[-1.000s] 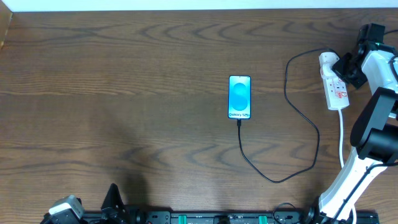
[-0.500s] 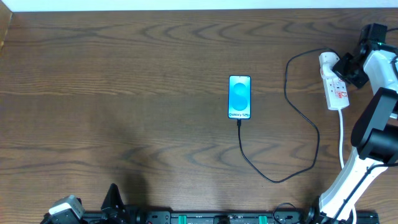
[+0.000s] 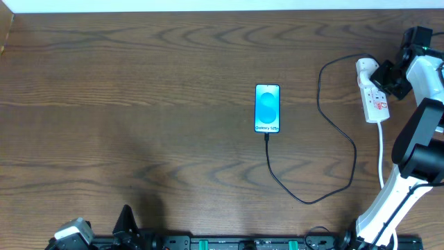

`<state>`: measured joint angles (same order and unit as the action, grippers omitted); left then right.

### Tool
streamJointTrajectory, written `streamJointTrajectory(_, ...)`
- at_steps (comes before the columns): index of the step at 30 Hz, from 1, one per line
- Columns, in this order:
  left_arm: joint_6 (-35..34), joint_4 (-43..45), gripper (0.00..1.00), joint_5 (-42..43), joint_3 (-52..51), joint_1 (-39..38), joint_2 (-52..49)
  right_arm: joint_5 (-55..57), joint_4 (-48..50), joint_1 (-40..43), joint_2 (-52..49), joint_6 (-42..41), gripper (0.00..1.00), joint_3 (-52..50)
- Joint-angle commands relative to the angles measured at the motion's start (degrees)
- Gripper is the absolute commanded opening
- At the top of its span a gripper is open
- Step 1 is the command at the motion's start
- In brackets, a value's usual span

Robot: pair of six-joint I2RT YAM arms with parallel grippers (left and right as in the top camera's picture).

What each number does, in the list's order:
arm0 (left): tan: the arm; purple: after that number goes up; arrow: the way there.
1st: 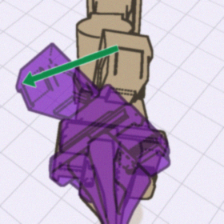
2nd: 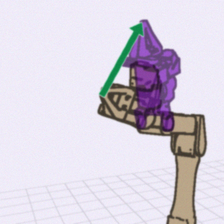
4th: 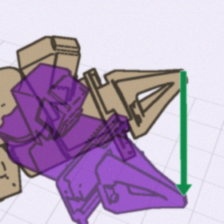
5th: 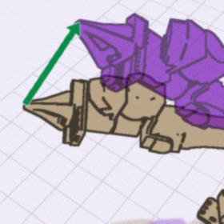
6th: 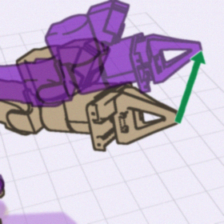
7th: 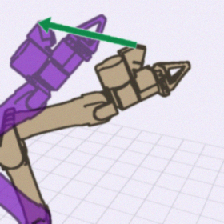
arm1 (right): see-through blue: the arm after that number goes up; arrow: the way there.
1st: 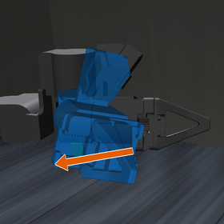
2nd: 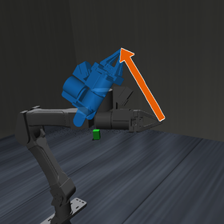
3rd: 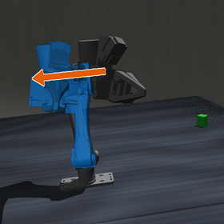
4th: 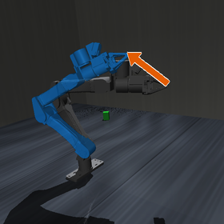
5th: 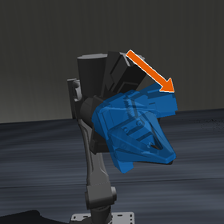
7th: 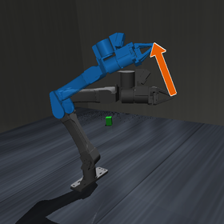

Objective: Plug charger to phone and switch on socket
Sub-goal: 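Press down on the orange switch with the right gripper tip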

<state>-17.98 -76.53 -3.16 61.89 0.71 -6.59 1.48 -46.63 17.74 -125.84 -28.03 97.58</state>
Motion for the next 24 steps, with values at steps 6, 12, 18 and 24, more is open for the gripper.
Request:
streamJointTrajectory(6,0.15,-0.04,0.91,-0.35,-0.11,0.28,0.5,-4.87,0.15,-2.21,-0.83,0.72,0.01,-1.01)
streamJointTrajectory(12,0.15,-0.04,0.91,-0.35,-0.11,0.28,0.5,-4.85,-0.17,-2.19,-0.55,1.22,0.01,-0.98)
streamJointTrajectory(18,0.15,-0.04,0.91,-0.35,-0.11,0.28,0.5,-1.68,-1.88,-0.87,4.83,2.36,0.01,-0.92)
streamJointTrajectory(24,0.15,-0.04,0.91,-0.35,-0.11,0.28,0.5,7.28,-3.39,-0.7,12.87,-0.96,0.01,-0.92)
